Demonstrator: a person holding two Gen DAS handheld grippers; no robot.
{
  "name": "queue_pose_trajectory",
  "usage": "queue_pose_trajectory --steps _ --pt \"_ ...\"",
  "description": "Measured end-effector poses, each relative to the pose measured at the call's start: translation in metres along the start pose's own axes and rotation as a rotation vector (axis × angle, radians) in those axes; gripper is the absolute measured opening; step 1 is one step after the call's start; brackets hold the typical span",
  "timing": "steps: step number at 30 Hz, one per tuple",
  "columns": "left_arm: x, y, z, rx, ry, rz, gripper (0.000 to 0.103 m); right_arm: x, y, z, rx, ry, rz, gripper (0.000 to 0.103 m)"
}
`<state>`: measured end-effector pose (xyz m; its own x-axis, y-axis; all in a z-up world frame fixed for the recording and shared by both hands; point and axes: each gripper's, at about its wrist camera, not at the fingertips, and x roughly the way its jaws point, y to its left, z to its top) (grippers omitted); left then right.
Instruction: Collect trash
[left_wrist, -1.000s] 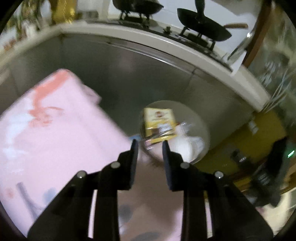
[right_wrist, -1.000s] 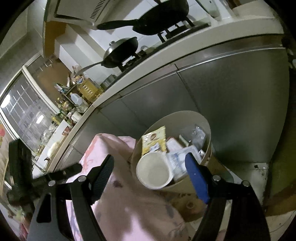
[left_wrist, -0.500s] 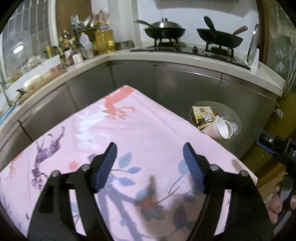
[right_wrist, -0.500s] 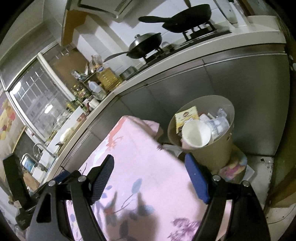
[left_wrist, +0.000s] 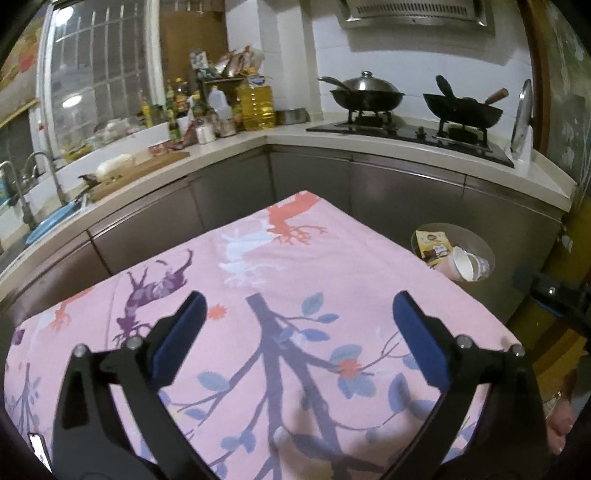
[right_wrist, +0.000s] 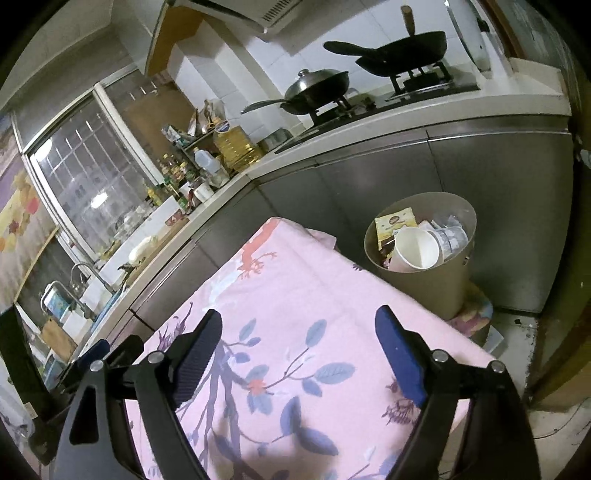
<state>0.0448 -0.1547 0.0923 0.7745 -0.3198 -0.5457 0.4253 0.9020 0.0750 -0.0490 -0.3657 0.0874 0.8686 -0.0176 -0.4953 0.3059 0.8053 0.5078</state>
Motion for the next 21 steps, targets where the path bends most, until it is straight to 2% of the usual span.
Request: queue_pose_trajectory --steps 14,21 --pt "-0.014 0.024 -0.025 -0.044 0.036 0.07 0.097 -0.007 0.036 -0.017 -0.072 0.013 -0.026 0.089" --pt "-0.027 0.054 -0.037 -0.121 0.035 0.144 0.097 0.002 0.074 -0.022 -0.149 0.034 0.044 0.09"
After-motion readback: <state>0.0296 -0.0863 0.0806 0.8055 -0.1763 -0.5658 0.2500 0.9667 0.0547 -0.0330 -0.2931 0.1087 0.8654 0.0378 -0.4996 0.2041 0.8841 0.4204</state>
